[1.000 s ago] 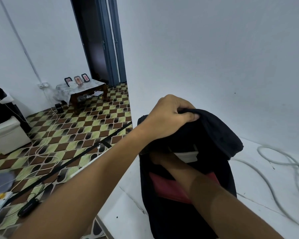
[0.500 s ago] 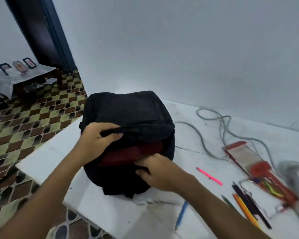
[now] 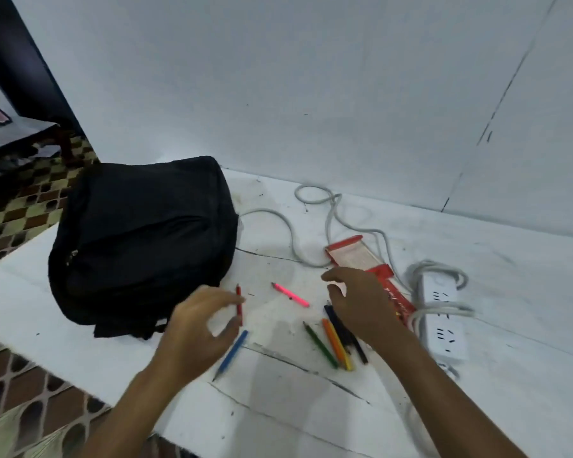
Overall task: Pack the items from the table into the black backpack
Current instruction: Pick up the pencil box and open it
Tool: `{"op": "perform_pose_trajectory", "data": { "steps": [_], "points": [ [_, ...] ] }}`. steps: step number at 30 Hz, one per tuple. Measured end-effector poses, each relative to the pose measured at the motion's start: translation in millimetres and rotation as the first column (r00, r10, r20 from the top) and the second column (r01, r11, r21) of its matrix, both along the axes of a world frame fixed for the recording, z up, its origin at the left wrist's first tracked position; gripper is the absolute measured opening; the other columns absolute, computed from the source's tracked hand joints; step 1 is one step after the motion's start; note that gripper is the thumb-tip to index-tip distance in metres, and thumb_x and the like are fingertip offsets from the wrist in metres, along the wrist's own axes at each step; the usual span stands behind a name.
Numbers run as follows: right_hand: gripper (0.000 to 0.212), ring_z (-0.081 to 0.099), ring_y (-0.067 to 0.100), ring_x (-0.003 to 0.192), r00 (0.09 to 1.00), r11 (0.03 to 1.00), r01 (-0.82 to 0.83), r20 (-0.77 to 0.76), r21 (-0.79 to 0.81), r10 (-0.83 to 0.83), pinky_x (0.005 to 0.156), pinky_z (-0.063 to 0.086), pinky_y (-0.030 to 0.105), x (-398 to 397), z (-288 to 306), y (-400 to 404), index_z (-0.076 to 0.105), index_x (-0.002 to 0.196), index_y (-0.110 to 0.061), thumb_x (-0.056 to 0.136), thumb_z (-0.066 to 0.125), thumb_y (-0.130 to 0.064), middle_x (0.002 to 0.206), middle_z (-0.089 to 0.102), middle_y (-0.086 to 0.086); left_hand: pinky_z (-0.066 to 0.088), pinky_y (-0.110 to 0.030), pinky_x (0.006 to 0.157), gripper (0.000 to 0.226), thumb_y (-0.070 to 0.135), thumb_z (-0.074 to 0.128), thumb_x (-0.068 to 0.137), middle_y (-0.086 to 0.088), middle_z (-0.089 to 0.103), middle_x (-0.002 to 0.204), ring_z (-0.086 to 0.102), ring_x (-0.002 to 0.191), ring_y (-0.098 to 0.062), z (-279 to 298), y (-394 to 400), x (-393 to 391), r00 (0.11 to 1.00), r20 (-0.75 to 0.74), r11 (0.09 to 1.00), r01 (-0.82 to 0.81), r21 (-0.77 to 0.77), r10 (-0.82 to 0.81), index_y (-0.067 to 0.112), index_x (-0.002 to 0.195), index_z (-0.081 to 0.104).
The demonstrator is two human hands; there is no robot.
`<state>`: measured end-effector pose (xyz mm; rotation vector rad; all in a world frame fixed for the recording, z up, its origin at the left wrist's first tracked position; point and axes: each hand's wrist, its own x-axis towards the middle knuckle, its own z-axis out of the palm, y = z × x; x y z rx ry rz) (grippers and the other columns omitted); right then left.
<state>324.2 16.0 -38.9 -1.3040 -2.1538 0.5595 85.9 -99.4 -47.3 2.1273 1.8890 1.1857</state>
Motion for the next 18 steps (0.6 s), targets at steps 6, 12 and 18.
{"op": "perform_pose_trajectory", "data": {
  "steps": [6,12,18],
  "points": [
    [0.036,0.058,0.025,0.107,0.929,0.987,0.150,0.351,-0.059,-0.121,0.085,0.049,0.036,54.7,-6.9,36.7,0.060,0.120,-0.021,0.087,0.057,-0.033,0.115,0.062,0.001,0.044,-0.028,0.101,0.027,0.029,0.068,0.081,0.014,0.057,0.123,0.046,0.119,0.001,-38.2,39.5,45.1,0.991,0.044,0.965,0.133,-0.227,-0.127,0.024,0.108,0.070],
    [0.034,0.063,0.021,0.095,0.863,0.987,0.112,0.503,-0.111,-0.041,0.073,0.046,0.028,72.8,-5.2,49.3,0.060,0.118,-0.031,0.085,0.058,-0.037,0.110,0.067,-0.003,0.012,-0.028,0.117,0.043,0.027,0.065,0.089,0.007,0.040,0.149,0.026,0.142,-0.012,-43.7,74.3,83.5,0.962,-0.054,0.914,0.234,-0.332,-0.266,0.025,0.131,0.057],
    [0.036,0.059,0.022,0.105,0.788,0.999,-0.037,0.614,-0.030,0.048,0.084,0.046,0.030,92.4,-3.1,58.0,0.059,0.120,-0.019,0.084,0.057,-0.015,0.115,0.063,0.003,0.025,-0.042,0.117,0.041,0.024,0.061,0.090,0.003,0.049,0.143,0.037,0.136,-0.013,-49.1,100.2,100.7,0.940,-0.090,0.885,0.273,-0.377,-0.329,0.022,0.131,0.058]
  ]
}}
